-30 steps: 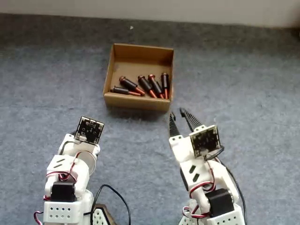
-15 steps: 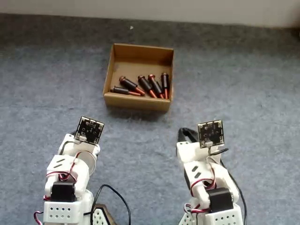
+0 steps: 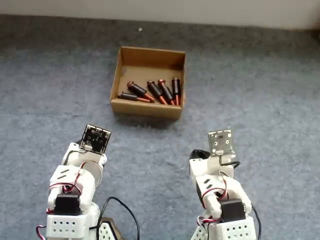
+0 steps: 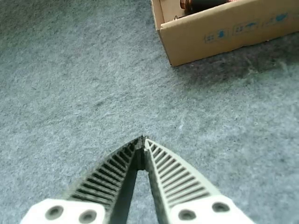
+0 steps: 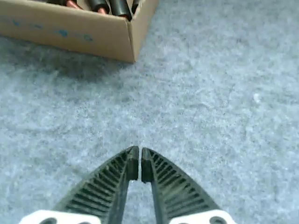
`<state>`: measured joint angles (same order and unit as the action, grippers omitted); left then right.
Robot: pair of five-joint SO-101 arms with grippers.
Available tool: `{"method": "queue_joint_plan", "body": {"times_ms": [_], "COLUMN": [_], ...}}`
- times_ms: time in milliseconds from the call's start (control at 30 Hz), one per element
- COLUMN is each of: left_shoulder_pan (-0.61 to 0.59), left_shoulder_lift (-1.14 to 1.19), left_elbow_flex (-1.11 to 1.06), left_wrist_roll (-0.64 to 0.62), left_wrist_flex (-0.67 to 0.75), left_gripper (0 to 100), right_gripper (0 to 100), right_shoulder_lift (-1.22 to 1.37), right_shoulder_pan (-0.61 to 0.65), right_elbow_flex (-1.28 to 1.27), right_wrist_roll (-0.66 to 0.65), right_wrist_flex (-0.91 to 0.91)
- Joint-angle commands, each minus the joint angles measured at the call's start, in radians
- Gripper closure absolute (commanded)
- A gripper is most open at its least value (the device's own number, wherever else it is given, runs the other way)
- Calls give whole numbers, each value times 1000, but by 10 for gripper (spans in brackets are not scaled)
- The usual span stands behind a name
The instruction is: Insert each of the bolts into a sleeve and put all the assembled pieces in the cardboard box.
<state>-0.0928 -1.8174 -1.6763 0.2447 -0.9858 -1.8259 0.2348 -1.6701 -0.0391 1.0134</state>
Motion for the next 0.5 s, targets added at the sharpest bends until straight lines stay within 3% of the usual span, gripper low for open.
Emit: {"method": "queue_joint_plan", "body": {"times_ms": [0,267,467], "left_shoulder_pan": [12,8,-1], "left_shoulder_lift": [-1,-1,-1], "left_elbow_flex": [-19,-19,-19], "left_wrist_roll": [9,9,8], "left_wrist_flex": [-51,-252,-341], "left_gripper": [984,984,986], "right_gripper": [992,992,992], "right_shoulder_lift": [-8,-8,-10], "right_shoulder_pan": [-7,-7,-7], "right_elbow_flex": [-128,-128,-128], "right_wrist_roll": [-11,-11,-11], "right_wrist_flex": [58,239,239]}}
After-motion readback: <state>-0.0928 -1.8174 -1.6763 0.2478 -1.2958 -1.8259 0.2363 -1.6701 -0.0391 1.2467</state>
